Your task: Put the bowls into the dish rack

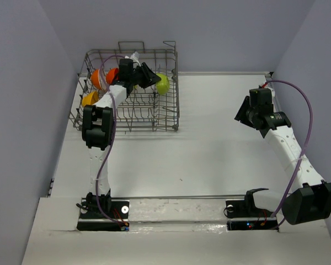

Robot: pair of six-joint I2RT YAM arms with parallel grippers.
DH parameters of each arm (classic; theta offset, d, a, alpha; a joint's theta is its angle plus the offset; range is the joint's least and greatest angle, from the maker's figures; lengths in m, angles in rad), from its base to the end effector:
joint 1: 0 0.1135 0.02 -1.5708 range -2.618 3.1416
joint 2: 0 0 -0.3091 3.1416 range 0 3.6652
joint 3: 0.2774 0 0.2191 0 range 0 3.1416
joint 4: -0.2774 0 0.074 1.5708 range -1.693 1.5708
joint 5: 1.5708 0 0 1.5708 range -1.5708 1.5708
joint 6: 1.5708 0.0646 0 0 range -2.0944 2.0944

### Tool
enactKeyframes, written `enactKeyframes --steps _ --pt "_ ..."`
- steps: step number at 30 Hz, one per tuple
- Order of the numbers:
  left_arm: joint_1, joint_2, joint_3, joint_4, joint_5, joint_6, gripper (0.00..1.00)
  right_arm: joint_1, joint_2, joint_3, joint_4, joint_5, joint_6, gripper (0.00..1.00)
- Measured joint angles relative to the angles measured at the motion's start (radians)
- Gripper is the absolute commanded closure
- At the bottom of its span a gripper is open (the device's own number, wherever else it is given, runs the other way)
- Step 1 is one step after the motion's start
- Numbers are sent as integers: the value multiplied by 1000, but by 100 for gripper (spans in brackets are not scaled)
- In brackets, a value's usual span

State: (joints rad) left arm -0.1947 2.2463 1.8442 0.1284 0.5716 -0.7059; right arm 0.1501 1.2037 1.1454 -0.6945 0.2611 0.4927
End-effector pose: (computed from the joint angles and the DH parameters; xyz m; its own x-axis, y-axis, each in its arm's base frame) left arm 0.5370 -0.1415 0.2928 -0.6389 -0.4301 -0.6378 0.3407 0.5852 -0.7359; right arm 0.2225 0.0168 0.3564 -0.5758 0.3751 -0.7265 0.3566 0.9148 0.1897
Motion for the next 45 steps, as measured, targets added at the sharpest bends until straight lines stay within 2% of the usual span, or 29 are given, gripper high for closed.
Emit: enactKeyframes --steps 16,30,45 --pt "-1 0 2 -8 -18 10 54 0 0 0 0 -2 0 50" --pt "1 0 8 -30 -63 13 44 0 0 0 7 -8 0 50" --pt "5 0 21 -57 -97 34 43 0 0 0 7 -8 -1 50"
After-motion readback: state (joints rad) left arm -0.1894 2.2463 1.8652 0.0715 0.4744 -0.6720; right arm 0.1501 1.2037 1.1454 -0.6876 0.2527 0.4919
